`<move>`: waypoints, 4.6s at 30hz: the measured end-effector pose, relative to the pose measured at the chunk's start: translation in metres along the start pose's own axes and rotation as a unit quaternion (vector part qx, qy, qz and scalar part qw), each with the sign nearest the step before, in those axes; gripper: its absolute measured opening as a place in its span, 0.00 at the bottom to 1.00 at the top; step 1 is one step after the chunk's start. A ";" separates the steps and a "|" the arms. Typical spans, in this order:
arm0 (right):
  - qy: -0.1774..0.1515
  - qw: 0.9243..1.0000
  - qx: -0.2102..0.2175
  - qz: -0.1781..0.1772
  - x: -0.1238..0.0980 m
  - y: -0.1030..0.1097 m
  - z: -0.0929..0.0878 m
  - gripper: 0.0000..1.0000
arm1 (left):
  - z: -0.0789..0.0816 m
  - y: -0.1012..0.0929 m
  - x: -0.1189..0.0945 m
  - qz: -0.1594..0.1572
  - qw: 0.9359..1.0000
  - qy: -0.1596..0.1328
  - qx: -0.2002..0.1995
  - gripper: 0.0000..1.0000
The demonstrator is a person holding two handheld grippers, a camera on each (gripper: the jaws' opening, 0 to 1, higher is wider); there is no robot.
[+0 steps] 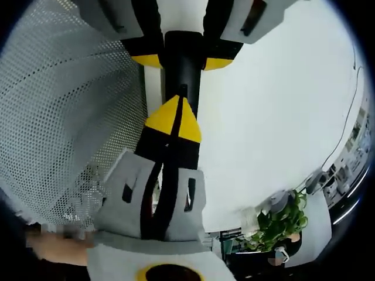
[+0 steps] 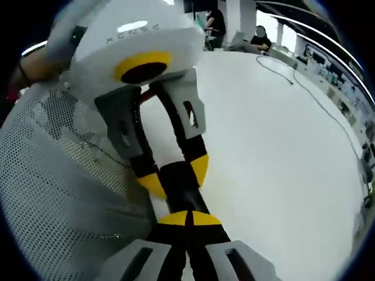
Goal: Press the specified remote control buttons in sequence, fully releasing each button before pressing the next.
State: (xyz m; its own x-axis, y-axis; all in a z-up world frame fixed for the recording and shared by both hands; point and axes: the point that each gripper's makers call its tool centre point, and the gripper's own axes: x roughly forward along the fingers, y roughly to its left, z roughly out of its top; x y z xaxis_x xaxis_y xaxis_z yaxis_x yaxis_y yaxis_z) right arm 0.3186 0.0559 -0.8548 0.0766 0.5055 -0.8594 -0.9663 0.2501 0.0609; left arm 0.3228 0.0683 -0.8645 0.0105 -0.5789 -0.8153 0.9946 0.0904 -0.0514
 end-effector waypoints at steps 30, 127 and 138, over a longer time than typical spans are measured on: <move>-0.019 1.000 0.005 -0.004 0.005 -0.002 0.010 0.00 | 0.000 0.000 -0.001 -0.002 1.000 -0.008 -0.008 0.25; 0.032 0.991 -0.123 0.032 -0.008 -0.023 -0.041 0.21 | 0.000 0.005 -0.003 0.034 0.999 0.000 -0.031 0.28; 0.027 0.993 -0.106 0.033 -0.008 -0.024 -0.040 0.21 | 0.032 0.029 -0.050 0.103 0.985 -0.102 -0.093 0.61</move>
State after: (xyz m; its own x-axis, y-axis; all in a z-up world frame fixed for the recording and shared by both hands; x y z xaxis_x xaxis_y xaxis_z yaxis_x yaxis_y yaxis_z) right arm 0.3310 0.0124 -0.8698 0.0043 0.4689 -0.8832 -0.9993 0.0352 0.0139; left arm 0.3541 0.0738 -0.8072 0.2499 -0.6822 -0.6871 0.9333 0.3588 -0.0167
